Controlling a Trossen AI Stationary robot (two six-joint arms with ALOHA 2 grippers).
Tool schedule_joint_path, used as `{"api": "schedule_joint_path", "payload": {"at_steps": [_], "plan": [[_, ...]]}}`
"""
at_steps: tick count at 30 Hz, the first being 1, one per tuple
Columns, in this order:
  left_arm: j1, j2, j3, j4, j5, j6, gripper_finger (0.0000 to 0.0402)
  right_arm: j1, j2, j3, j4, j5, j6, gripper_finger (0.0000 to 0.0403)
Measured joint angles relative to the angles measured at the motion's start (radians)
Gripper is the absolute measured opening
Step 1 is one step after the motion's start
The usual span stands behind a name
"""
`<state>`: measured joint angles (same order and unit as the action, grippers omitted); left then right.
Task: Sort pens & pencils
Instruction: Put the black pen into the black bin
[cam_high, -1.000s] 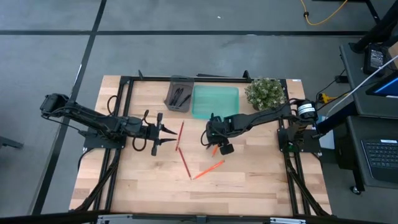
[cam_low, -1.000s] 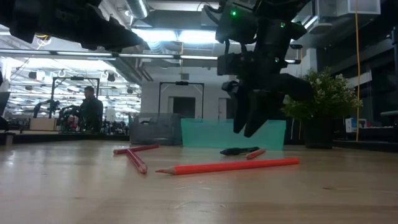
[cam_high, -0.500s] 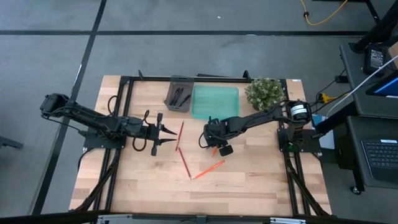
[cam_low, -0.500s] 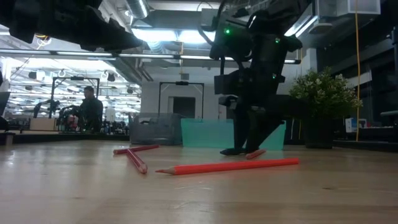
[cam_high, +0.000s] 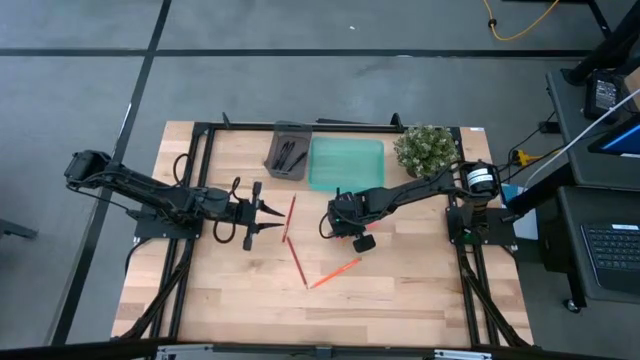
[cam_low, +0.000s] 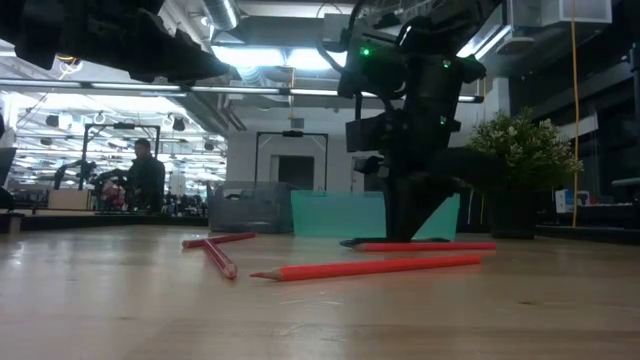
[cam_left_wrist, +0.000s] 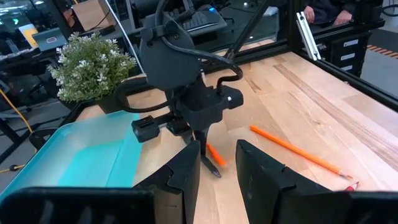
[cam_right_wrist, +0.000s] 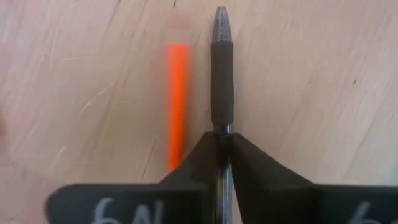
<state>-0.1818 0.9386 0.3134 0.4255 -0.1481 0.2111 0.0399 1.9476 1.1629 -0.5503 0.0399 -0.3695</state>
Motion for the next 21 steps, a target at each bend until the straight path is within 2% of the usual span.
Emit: {"api": "schedule_joint_path", "payload": {"at_steps": [12,21], "plan": [[0.0,0.0,0.0,0.0,0.0,0.0,0.0096,-0.005,0.001,0.009,0.0,-0.028,0.059,0.0026],[0.0,0.0,0.0,0.0,0.0,0.0,0.0096,-0.004,0.005,0.124,-0.073,-0.045,0.131,0.0026]]}}
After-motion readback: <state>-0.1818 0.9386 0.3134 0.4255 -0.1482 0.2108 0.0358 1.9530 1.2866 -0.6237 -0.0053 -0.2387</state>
